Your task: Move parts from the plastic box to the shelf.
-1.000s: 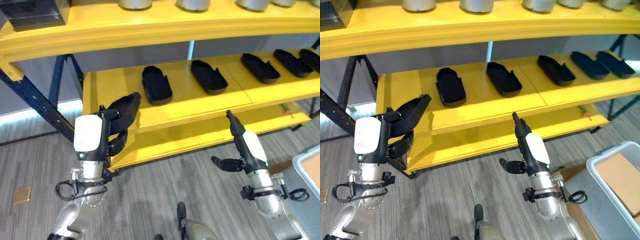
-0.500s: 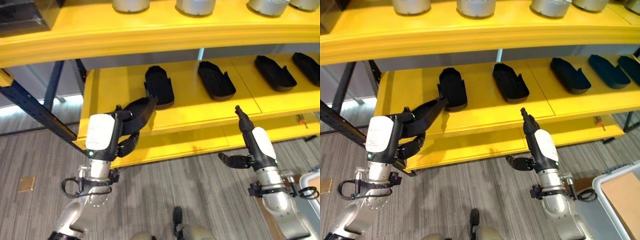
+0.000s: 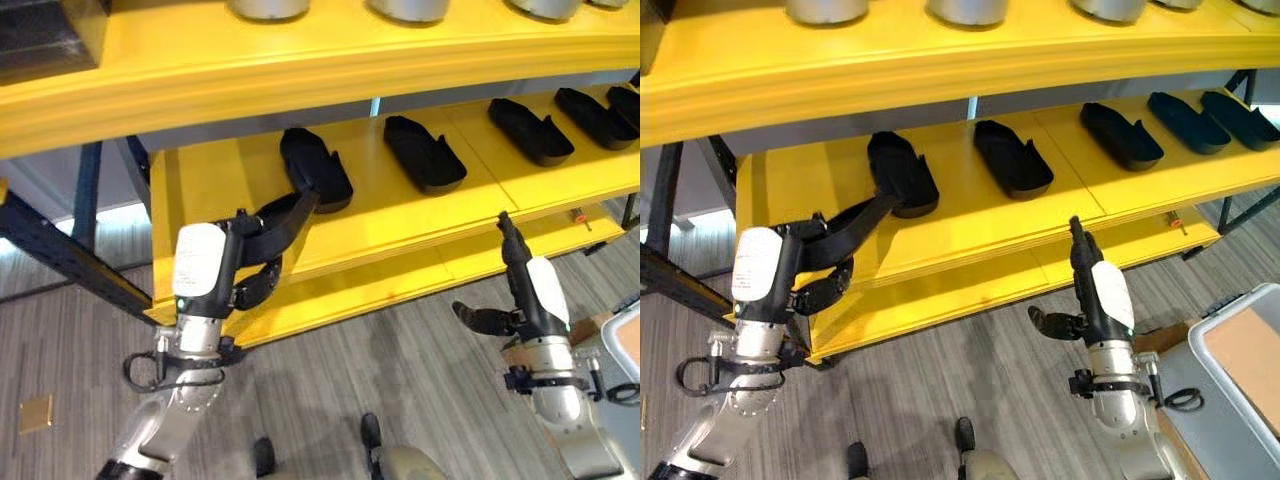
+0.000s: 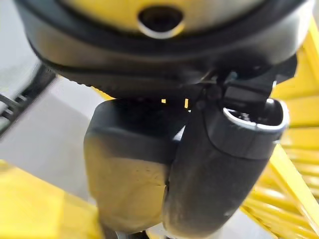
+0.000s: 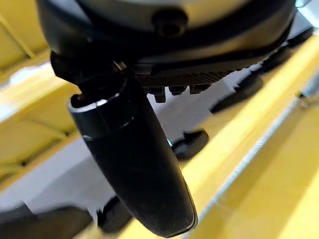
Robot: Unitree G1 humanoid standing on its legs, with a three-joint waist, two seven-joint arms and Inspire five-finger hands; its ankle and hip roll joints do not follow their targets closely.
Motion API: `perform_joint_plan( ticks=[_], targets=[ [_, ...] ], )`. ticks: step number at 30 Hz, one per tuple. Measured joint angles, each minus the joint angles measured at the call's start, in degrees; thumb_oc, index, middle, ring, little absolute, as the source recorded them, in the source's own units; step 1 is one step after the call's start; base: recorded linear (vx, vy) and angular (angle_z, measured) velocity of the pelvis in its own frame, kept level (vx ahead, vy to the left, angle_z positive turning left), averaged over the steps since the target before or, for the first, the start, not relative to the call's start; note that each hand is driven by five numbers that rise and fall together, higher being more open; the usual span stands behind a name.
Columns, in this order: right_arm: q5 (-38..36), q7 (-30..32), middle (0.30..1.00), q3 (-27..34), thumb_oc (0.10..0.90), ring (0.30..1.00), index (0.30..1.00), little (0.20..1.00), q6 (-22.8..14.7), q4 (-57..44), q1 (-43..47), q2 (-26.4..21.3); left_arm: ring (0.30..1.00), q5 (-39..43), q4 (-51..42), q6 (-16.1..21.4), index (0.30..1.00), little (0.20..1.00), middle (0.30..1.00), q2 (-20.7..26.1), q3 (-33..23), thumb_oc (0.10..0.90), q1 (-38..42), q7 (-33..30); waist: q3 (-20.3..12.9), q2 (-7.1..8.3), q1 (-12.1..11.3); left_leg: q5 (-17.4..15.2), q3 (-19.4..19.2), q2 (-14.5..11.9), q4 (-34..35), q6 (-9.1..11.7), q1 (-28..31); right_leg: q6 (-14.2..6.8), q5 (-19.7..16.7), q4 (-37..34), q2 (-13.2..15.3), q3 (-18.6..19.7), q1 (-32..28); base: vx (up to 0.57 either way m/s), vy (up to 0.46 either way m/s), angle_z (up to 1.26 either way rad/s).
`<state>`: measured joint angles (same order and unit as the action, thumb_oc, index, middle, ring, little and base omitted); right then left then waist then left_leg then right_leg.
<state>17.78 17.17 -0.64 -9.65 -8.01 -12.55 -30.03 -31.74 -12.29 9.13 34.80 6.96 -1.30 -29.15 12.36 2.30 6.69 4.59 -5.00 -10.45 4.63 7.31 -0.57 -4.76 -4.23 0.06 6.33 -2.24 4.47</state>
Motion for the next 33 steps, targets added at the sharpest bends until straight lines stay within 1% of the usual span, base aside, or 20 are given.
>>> perform_joint_plan(
  ticks=[1, 3, 5, 7, 13, 16, 19, 20, 24, 26, 28, 31, 33],
  targets=[
    [0.0, -0.07, 1.0, -0.69, 0.9, 1.0, 1.0, 1.0, 0.04, -0.11, -0.57, 0.64, 0.3, 0.02, -0.15, -0.02, 0.3, 0.3, 0.3, 0.0, -0.26, 0.4, 0.03, -0.01, -0.46, 0.72, -0.67, -0.47, -0.88, 2.09, 0.0, -1.08, 0.22, -0.68, -0.43, -0.95, 2.06, 0.16, -0.37, 0.09, 0.174, -0.01],
    [0.14, -0.61, 1.0, -2.61, 0.9, 1.0, 1.0, 1.0, 0.14, -0.29, -0.28, 1.56, 0.3, 0.0, -0.13, -0.96, 0.3, 0.3, 0.3, 0.21, -0.54, 0.4, 0.33, -0.05, -0.98, 1.61, -1.54, -1.25, -1.01, 5.37, 0.0, -2.81, 1.19, -2.96, -1.52, -3.39, 5.28, -0.03, -2.65, 0.09, 0.141, 0.08],
    [0.18, -0.63, 1.0, -2.72, 0.9, 1.0, 1.0, 1.0, 0.16, -0.38, -0.26, 1.81, 0.3, -0.02, -0.14, -1.28, 0.3, 0.3, 0.3, 0.25, -0.52, 0.4, 0.31, -0.05, -1.13, 1.86, -2.27, -1.43, -1.22, 5.73, 0.0, -3.06, 1.68, -3.64, -1.93, -4.52, 5.64, 0.09, -3.57, 0.04, 0.044, 0.03],
    [0.2, -0.63, 1.0, -2.69, 0.9, 1.0, 1.0, 1.0, 0.3, -0.39, 0.25, 1.82, 0.3, -0.04, -0.14, -1.71, 0.3, 0.3, 0.3, 0.24, -0.78, 0.4, 0.33, -0.18, -1.47, 2.4, -2.27, -1.45, -1.16, 5.47, 0.0, -3.05, 1.73, -3.75, -1.92, -4.98, 5.32, 0.05, -3.91, 0.05, 0.019, -0.01],
    [0.19, -0.63, 1.0, -2.57, 0.9, 1.0, 1.0, 1.0, 1.21, -0.51, 0.14, 1.76, 0.3, -0.24, -0.15, -1.79, 0.3, 0.3, 0.3, -0.09, -0.78, 0.4, 0.13, -0.21, -1.77, 3.01, -2.01, -1.46, -2.09, 4.2, 0.06, -2.66, 2.12, -3.76, -1.88, -4.99, 4.07, 0.29, -3.75, 0.02, -0.006, -0.09],
    [0.19, -0.66, 1.0, -2.57, 0.9, 1.0, 1.0, 1.0, 1.32, -0.51, -1.18, 1.76, 0.3, -0.56, -1.14, -1.79, 0.3, 0.3, 0.3, -0.18, -1.59, 0.4, -1.5, -0.21, -2.15, 3.58, -1.91, -1.49, -2.46, 3.57, 0.25, -2.44, 2.38, -3.61, -1.89, -5.0, 3.5, 0.47, -3.75, 0.06, -0.008, -0.08],
    [0.19, -0.67, 1.0, -2.53, 0.9, 1.0, 1.0, 1.0, 1.35, -0.51, -1.65, 1.75, 0.3, -0.65, -1.99, -1.97, 0.3, 0.3, 0.3, -0.18, -2.63, 0.4, -2.99, -0.29, -2.52, 4.13, -2.03, -1.71, -2.42, 3.37, 0.24, -2.63, 2.38, -3.42, -1.91, -5.0, 3.28, 0.44, -3.77, 0.0, 0.0, 0.0],
    [0.19, -0.7, 1.0, -2.57, 0.9, 1.0, 1.0, 1.0, 1.35, -0.51, -1.65, 1.75, 0.3, -0.67, -1.96, -2.91, 0.3, 0.3, 0.3, -0.18, -2.78, 0.4, -3.03, -0.62, -2.72, 4.36, -2.13, -1.43, -2.4, 3.38, 0.14, -2.19, 2.36, -3.4, -1.93, -5.0, 3.3, 0.42, -3.77, 0.0, 0.0, 0.0],
    [0.19, -1.43, 1.0, -2.59, 0.9, 1.0, 1.0, 1.0, 1.34, -0.51, -1.65, 1.75, 0.3, -0.98, -1.79, -4.76, 0.3, 0.3, 0.3, -0.2, -3.36, 0.4, -3.19, -1.94, -3.27, 4.99, -2.12, -1.42, -2.35, 3.39, 0.04, -2.19, 2.31, -3.39, -1.94, -5.0, 3.3, 0.36, -3.75, 0.0, 0.0, 0.0],
    [0.2, -1.69, 1.0, -2.61, 0.9, 1.0, 1.0, 1.0, 1.33, -0.51, -1.64, 1.75, 0.3, -2.77, -1.1, -5.66, 0.3, 0.3, 0.3, -0.2, -4.32, 0.4, -3.2, -2.45, -3.44, 5.23, -2.07, -1.42, -2.35, 3.39, 0.04, -2.19, 2.3, -3.39, -1.94, -5.0, 3.3, 0.36, -3.75, 0.01, -0.017, 0.0],
    [0.19, -1.88, 1.0, -2.6, 0.9, 1.0, 1.0, 1.0, 1.33, -0.51, -2.01, 1.75, 0.3, -5.21, 2.33, -7.82, 0.3, 0.3, 0.3, -0.32, -6.09, 0.4, -3.11, -4.26, -3.72, 5.18, -2.0, -1.41, -2.4, 3.22, 0.04, -2.17, 2.33, -3.39, -1.94, -5.0, 3.14, 0.39, -3.73, 0.02, -0.046, -0.02],
    [0.19, -2.34, 1.0, -2.6, 0.9, 1.0, 1.0, 1.0, 1.33, -0.51, -2.53, 1.75, 0.3, -6.67, 5.51, -10.49, 0.3, 0.3, 0.3, -0.39, -7.64, 0.4, -3.08, -4.49, -3.73, 5.19, -1.81, -1.33, -2.44, 2.91, 0.04, -2.04, 2.33, -3.3, -2.0, -5.01, 2.85, 0.43, -3.68, 0.01, -0.022, -0.01],
    [0.2, -2.77, 1.0, -2.61, 0.9, 1.0, 1.0, 1.0, 1.33, -0.51, -2.66, 1.74, 0.3, -7.97, 7.27, -11.35, 0.3, 0.3, 0.3, -0.45, -8.17, 0.4, -3.08, -4.5, -3.74, 5.2, -1.5, -1.25, -2.5, 2.61, 0.04, -1.91, 2.31, -3.18, -2.08, -5.01, 2.55, 0.46, -3.6, 0.0, -0.015, -0.01]
  ],
)
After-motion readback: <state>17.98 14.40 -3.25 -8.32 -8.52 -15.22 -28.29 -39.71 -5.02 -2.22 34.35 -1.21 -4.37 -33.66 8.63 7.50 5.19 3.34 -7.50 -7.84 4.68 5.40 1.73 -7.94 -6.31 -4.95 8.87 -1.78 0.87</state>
